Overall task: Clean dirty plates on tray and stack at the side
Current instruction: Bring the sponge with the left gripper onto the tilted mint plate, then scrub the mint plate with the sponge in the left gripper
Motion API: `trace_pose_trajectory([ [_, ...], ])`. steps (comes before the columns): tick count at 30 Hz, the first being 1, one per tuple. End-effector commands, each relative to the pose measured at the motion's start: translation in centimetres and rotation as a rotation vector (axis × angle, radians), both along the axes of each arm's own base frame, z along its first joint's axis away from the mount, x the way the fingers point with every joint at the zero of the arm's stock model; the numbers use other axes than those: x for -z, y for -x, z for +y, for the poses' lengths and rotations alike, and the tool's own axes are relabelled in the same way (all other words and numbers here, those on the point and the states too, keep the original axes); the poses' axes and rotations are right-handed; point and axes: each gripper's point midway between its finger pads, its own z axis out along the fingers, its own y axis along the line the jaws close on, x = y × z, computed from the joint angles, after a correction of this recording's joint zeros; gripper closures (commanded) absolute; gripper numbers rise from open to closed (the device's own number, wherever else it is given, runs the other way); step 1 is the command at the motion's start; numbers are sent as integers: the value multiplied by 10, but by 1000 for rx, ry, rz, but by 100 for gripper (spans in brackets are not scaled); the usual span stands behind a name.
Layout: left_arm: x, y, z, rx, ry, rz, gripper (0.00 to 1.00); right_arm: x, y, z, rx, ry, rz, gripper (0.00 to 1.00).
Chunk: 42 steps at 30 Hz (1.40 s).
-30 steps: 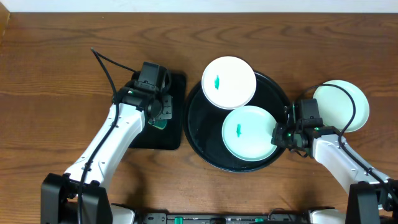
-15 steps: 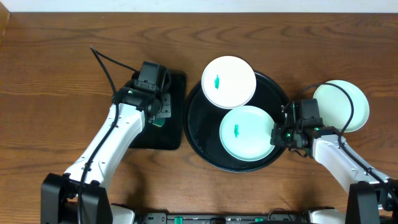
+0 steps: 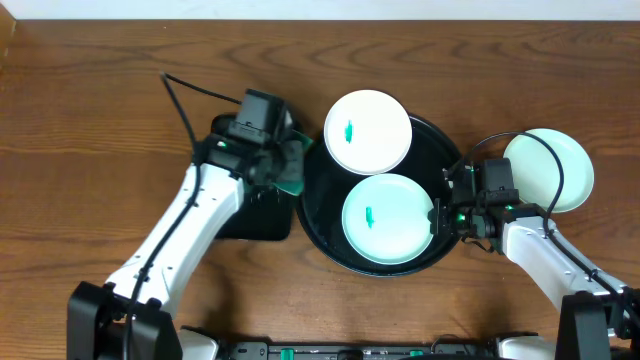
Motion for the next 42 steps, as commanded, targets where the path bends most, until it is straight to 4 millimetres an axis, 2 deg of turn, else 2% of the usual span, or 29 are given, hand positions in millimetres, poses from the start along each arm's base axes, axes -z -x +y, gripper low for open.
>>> trace_pose_trajectory([
  [1, -13, 18, -47, 32, 129, 46, 93, 2, 3, 5, -7, -10, 1, 99],
  [2, -14, 26, -62, 77, 132, 41, 93, 6, 4, 2, 35, 1, 9, 99],
  [4, -15, 33, -73, 101, 136, 40, 93, 9, 5, 3, 66, 1, 18, 99],
  [9, -18, 42, -95, 123, 163, 41, 93, 11, 10, 13, 67, -8, 32, 99],
  [12, -16, 47, -105, 151, 161, 37, 92, 14, 11, 12, 124, 29, 44, 99],
  [22, 11, 49, -108, 100, 48, 48, 93, 14, 10, 14, 134, 45, 35, 99],
  [31, 21, 45, -104, 52, -57, -7, 93, 14, 9, 14, 135, 47, 32, 99],
  [35, 27, 47, -110, 65, -68, -8, 93, 13, 6, 15, 132, 44, 17, 99],
  [42, 60, 44, -115, 44, -100, 46, 93, 13, 5, 15, 124, 46, 11, 99],
])
